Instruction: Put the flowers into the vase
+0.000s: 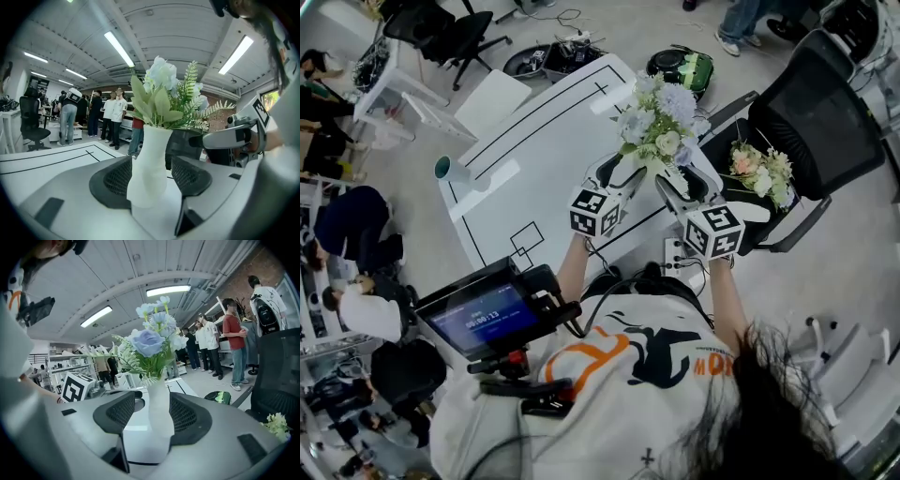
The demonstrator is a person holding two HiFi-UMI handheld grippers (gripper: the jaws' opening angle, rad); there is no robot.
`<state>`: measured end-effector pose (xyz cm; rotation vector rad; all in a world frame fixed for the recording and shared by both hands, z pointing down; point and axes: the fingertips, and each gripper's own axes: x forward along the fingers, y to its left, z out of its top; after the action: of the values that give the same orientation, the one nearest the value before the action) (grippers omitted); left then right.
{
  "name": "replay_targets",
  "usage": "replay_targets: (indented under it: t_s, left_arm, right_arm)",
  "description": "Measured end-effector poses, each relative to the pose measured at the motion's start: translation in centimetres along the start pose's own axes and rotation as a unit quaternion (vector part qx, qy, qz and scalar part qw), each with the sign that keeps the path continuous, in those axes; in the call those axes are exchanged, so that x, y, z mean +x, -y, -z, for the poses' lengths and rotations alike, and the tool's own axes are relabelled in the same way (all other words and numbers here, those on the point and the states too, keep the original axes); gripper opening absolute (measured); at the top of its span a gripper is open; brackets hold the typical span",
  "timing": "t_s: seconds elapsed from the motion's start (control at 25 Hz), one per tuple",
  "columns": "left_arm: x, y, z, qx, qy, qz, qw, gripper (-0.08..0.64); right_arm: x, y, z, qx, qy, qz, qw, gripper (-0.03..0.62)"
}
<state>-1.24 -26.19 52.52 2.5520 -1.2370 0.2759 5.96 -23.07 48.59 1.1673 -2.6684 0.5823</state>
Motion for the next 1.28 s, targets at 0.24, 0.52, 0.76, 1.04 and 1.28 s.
replay_targets:
  t_s: [0.24,0.52,0.76,1.04,1.28]
  left_arm:
    - [-2.5,1.0,-1.0,0.001,0.03,-0.033,0.999,0.249]
    - [-5.7,2.5,-3.4,0.007,0.079,-0.079,0.9937,0.163]
    - [-8.9,3.3,-3.9,-0.001,0.101,-0.114,0.9883,0.089]
    - [-11.7,3.8,-3.3,-0.005,0.101,-0.135,0.9857,0.014]
    - [-13.2,4.1,-3.2,-0.003,0.102,-0.129,0.9864,0.014]
  right_arm:
    - [-1.5,-0.7,0.9,0.014,0.008,-0.011,1.0,0.222]
    - [-2.8,-2.2,1.1,0.021,0.026,-0.029,0.999,0.106]
    - [-2.7,-4.3,1.8,0.026,0.028,-0.052,0.998,0.049]
    - [-1.9,-7.4,2.3,0.022,0.019,-0.082,0.996,0.029]
    - [-1.1,-9.8,2.4,0.016,0.019,-0.096,0.995,0.023]
